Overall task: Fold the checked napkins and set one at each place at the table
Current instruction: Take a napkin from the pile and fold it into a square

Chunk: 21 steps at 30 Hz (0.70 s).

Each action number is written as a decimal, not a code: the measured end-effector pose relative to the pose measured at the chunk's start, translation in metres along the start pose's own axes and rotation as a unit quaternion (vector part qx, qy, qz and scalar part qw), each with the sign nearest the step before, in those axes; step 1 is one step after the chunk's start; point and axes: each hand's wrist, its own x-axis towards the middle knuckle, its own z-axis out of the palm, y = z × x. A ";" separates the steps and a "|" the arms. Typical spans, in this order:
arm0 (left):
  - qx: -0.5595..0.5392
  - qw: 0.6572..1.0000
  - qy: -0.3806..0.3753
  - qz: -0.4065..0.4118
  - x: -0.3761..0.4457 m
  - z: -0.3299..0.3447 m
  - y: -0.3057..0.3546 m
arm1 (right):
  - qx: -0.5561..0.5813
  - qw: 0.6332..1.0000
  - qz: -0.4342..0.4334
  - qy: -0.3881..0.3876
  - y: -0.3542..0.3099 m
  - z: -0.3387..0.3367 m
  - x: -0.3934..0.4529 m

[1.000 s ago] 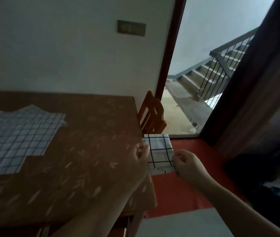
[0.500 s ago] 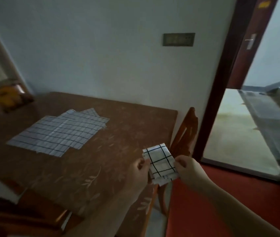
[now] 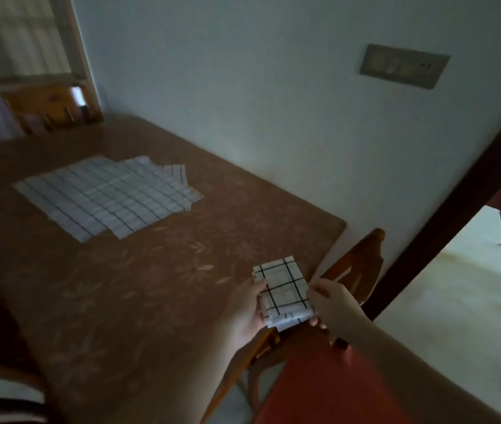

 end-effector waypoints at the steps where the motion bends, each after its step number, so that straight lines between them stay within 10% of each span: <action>1: -0.028 1.000 -0.010 -0.007 0.011 0.005 -0.001 | -0.002 1.000 0.006 -0.008 0.006 -0.004 0.016; 12: -0.167 0.981 0.089 -0.034 0.149 0.051 0.002 | 0.099 0.984 0.101 -0.106 0.045 -0.019 0.205; 21: -0.085 0.946 0.312 -0.036 0.258 0.062 -0.013 | -0.089 0.975 -0.022 -0.201 0.078 -0.003 0.323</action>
